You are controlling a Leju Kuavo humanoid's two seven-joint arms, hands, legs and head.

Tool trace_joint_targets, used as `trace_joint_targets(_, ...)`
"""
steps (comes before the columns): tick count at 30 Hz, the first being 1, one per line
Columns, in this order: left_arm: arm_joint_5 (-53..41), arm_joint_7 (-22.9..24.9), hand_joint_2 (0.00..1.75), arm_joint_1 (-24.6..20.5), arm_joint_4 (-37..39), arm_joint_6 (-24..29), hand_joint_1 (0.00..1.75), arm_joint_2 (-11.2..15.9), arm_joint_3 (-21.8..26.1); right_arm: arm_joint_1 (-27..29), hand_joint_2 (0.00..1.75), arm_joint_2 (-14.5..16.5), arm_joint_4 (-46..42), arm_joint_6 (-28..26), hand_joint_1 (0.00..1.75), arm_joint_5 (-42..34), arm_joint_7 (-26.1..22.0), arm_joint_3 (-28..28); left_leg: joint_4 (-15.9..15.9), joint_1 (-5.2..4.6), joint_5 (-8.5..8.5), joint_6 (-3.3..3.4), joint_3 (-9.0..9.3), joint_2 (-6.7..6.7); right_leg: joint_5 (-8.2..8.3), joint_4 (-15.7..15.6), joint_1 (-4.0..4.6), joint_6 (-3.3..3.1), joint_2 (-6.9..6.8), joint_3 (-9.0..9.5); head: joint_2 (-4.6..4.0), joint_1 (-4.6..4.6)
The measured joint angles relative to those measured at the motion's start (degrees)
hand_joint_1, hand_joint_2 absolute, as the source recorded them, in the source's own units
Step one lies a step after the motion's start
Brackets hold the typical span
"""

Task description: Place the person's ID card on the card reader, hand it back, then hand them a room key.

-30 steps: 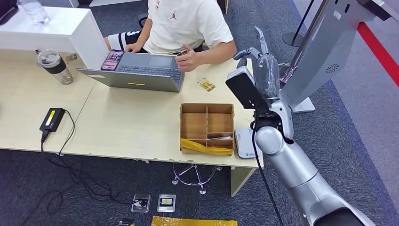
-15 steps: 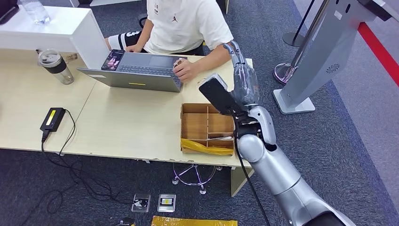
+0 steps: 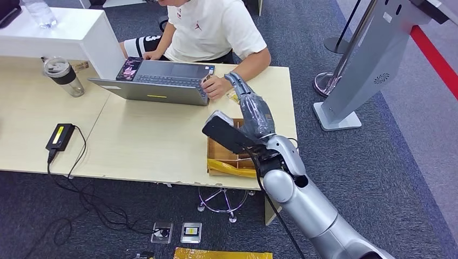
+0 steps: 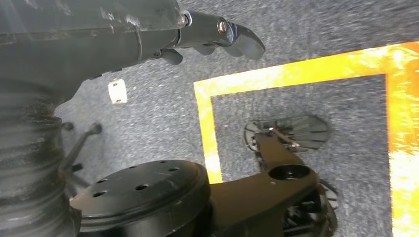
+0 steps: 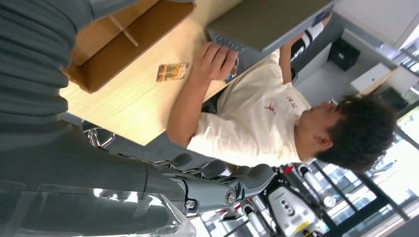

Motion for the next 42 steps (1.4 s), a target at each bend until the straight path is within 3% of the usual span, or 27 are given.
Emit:
trace_joint_targets(8,-0.61,11.38,1.75,-3.14,-0.10,4.40,0.00,-1.20,0.00,-0.02,1.75,-0.29,0.05,4.04,0.00,0.01,0.01,3.75,0.00,-0.02,0.01,-0.01,0.01,0.00,0.01,-0.01,-0.02,0.01,-0.01,-0.01,0.00,0.01)
trace_joint_targets(12,-1.32,14.09,1.75,-5.18,-0.31,4.10,0.00,-2.27,0.00,0.00,1.75,-0.71,0.03,5.74,0.00,0.45,0.49,5.81,0.00,-0.02,0.02,-0.01,0.02,0.01,0.02,-0.01,-0.02,0.01,0.00,-0.01,0.00,0.01)
trace_joint_targets(21,-2.44,15.34,1.75,-8.06,-1.39,3.99,0.00,-3.58,-0.02,-0.22,1.75,0.73,3.17,-2.54,0.00,3.36,5.51,12.54,0.00,0.01,0.01,-0.02,-0.02,0.01,0.00,0.01,0.01,0.00,0.00,-0.02,0.00,-0.01)
trace_joint_targets(27,-2.97,15.34,1.75,-8.82,-1.72,5.26,0.00,-3.96,-0.08,-0.96,1.75,2.26,8.68,-5.68,0.00,3.20,6.44,16.27,0.00,0.01,0.02,-0.02,-0.02,-0.03,0.00,0.01,0.01,0.00,-0.02,-0.01,0.00,0.00)
trace_joint_targets(42,-1.38,15.81,1.75,-9.32,-2.67,5.21,0.00,-4.41,-0.55,-1.88,1.75,3.67,14.30,-5.36,0.00,6.05,9.19,20.50,0.00,0.00,0.02,-0.02,-0.02,-0.01,0.00,0.00,0.00,0.00,0.01,-0.03,0.00,0.00)
